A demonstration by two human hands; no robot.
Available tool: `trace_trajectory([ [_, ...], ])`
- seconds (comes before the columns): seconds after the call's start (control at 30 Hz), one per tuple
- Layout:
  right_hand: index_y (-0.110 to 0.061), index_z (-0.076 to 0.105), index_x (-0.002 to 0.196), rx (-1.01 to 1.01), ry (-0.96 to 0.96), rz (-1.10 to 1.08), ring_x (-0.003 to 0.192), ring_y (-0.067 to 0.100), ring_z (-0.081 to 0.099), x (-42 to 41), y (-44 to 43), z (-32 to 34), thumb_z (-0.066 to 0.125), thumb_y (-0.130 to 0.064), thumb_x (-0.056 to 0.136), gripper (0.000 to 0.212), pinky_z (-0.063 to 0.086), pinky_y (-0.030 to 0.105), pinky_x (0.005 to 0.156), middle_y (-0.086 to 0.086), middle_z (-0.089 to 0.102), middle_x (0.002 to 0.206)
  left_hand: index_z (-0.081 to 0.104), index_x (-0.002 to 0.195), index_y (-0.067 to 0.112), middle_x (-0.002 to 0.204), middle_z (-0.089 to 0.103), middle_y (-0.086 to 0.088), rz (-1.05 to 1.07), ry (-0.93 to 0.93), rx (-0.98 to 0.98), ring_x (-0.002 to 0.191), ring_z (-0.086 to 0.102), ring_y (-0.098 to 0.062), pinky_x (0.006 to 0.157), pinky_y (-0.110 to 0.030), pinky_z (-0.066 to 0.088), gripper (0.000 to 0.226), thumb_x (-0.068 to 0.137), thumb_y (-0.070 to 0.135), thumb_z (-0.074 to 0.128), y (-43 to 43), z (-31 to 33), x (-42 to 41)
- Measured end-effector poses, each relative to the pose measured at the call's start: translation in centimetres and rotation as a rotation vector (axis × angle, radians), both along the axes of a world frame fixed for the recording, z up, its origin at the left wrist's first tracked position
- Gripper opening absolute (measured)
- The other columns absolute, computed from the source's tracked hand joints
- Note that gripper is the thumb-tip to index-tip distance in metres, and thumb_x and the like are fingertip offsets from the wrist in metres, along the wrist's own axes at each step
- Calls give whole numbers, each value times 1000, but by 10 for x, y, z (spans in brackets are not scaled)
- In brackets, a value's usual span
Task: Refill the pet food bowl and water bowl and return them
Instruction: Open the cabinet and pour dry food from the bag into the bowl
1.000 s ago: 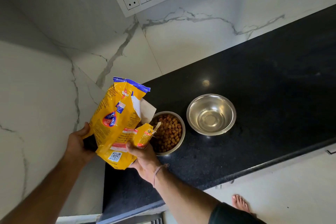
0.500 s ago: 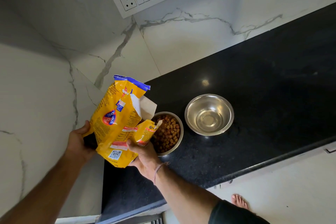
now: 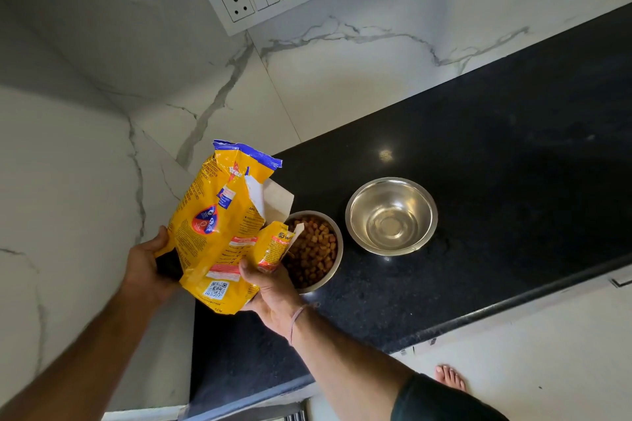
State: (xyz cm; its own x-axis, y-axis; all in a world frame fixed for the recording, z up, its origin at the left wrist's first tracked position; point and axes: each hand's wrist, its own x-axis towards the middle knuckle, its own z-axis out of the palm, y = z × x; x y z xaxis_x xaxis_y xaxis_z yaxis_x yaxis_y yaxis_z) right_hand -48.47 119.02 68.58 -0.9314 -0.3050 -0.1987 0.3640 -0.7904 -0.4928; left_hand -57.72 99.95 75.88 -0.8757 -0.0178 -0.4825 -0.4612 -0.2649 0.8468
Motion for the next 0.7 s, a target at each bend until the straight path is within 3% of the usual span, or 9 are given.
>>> trace_trajectory([
  [0.13, -18, 59, 138, -4, -24, -11, 129, 39, 61, 0, 0, 1, 98, -50, 49, 102, 35, 80, 103, 17, 65, 138, 76, 114, 24, 115, 76, -8, 13, -22, 5, 95, 76, -32, 87, -58, 56, 41, 101, 50, 47, 1, 0, 0],
  [0.33, -23, 62, 134, 7, -22, -11, 127, 37, 63, 2, 0, 2, 95, -43, 58, 85, 38, 79, 102, 14, 67, 136, 78, 109, 22, 109, 78, -9, 7, -20, 25, 90, 77, -32, 81, -57, 58, 42, 102, 49, 46, 1, 0, 3],
  [0.5, -21, 61, 136, 14, -38, -29, 126, 37, 64, 4, -3, 1, 98, -48, 53, 95, 41, 77, 102, 14, 68, 135, 72, 118, 23, 107, 78, -7, -10, -15, 13, 87, 77, -30, 79, -56, 58, 41, 102, 50, 45, 1, 0, 5],
  [0.7, -17, 60, 137, 40, -33, -24, 125, 37, 64, 5, -5, 2, 100, -48, 47, 103, 41, 76, 102, 15, 68, 134, 77, 110, 24, 112, 77, -8, 14, -32, 32, 92, 77, -32, 83, -58, 57, 41, 100, 51, 49, -3, -2, 7],
])
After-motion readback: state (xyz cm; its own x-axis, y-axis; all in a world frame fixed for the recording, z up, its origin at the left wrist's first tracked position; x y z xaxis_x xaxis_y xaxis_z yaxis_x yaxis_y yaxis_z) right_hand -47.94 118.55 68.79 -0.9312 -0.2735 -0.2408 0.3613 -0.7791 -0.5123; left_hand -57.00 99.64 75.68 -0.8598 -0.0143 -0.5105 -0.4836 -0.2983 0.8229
